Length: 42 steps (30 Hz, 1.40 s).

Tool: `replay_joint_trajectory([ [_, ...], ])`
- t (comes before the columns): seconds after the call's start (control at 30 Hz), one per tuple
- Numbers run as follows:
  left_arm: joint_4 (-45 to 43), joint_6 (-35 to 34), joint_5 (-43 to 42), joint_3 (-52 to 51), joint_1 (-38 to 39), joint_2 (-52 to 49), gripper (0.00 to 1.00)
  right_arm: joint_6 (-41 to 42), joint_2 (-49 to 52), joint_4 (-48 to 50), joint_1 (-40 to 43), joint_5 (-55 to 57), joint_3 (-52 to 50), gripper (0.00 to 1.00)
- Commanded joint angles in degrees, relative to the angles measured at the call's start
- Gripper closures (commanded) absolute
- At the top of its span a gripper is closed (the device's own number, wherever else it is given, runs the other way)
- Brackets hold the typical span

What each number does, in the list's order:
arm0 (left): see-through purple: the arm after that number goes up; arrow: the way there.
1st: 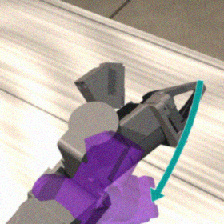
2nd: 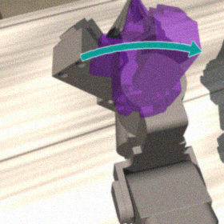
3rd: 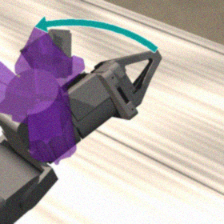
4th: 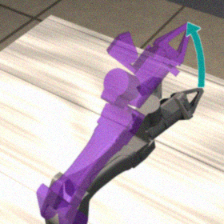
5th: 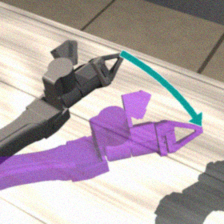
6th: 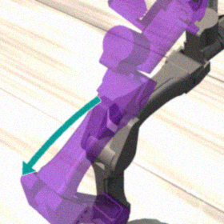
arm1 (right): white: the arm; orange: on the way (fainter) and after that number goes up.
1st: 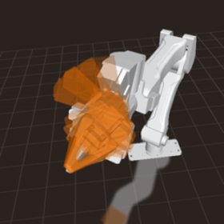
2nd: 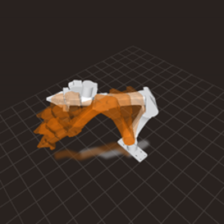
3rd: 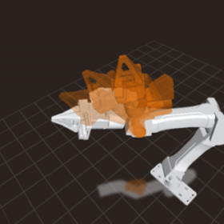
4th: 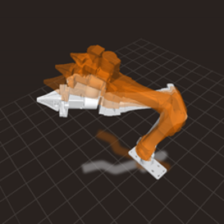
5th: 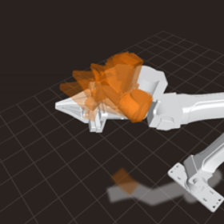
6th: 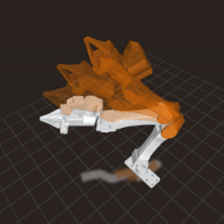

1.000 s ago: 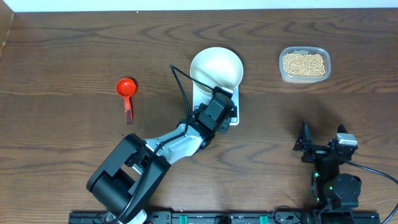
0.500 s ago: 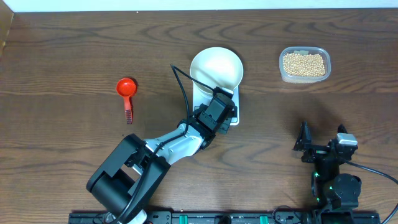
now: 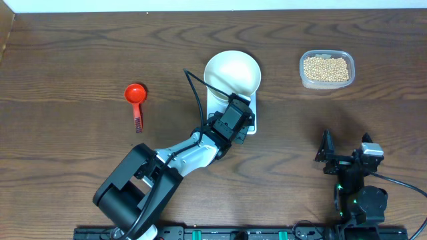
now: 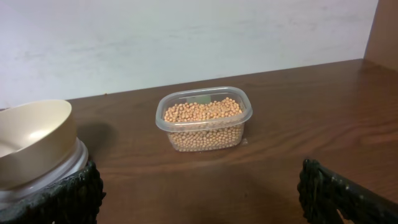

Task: Scoop item into bowl and weigh 50g on scale

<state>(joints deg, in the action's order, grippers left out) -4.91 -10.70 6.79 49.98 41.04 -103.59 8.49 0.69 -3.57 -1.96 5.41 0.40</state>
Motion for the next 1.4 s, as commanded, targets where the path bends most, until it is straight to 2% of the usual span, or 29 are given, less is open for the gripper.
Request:
replay_joint_trajectory([
  [0.0, 3.13, -1.77, -1.01, -2.93, -0.09, -6.36, 0.93, -0.44, -0.37, -0.11, -0.5, 0.26, -0.11, 0.01],
  [0.4, 4.68, -2.12, -0.24, -2.93, -0.15, -8.79, 0.93, -0.44, -0.37, -0.11, -0.5, 0.28, -0.11, 0.01],
  [0.5, 6.29, -3.82, 2.64, -2.93, -0.15, -8.79, 0.93, -0.44, -0.37, -0.11, -0.5, 0.26, -0.11, 0.01],
  [0.87, 8.61, -7.26, 4.85, -2.93, -0.15, -8.79, 0.93, -0.44, -0.37, -0.11, -0.5, 0.28, -0.11, 0.01],
  [1.37, 9.62, -7.69, 4.85, -2.97, -0.15, -8.79, 0.93, -0.44, -0.37, -0.11, -0.5, 0.26, -0.11, 0.01],
])
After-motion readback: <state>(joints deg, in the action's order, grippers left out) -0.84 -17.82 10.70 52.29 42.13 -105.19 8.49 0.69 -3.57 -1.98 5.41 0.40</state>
